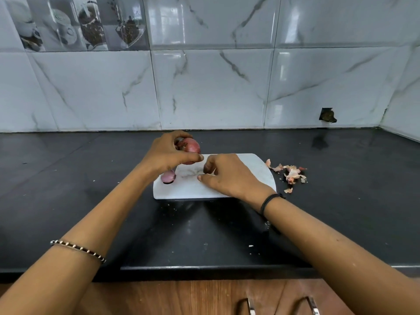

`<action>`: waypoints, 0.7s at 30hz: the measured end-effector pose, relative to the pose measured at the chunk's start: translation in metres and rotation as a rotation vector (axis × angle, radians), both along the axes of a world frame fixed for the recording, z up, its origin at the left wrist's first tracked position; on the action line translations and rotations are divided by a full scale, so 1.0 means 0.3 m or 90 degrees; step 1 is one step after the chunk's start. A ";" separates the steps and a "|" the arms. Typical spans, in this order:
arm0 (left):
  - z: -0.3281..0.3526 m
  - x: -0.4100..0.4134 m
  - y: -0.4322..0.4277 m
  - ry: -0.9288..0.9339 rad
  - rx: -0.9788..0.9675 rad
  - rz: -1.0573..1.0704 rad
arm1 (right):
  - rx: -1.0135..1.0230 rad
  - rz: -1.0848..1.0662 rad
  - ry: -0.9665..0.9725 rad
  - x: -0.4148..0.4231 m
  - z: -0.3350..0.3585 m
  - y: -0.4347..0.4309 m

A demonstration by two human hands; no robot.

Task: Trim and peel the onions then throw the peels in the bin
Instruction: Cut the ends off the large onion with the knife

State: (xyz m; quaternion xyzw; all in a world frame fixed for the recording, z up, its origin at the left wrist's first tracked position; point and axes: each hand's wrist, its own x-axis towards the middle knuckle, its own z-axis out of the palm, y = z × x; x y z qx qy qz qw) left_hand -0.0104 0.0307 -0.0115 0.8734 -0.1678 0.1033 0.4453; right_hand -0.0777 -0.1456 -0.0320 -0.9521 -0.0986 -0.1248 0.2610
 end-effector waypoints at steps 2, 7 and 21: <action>-0.001 -0.010 -0.028 -0.004 0.007 -0.013 | -0.075 -0.041 -0.019 -0.034 -0.005 -0.046; -0.013 -0.037 -0.081 0.014 -0.013 -0.044 | -0.144 -0.135 0.067 -0.113 0.004 -0.149; -0.078 -0.121 -0.281 0.086 -0.073 -0.246 | 0.052 -0.265 0.070 -0.219 0.025 -0.366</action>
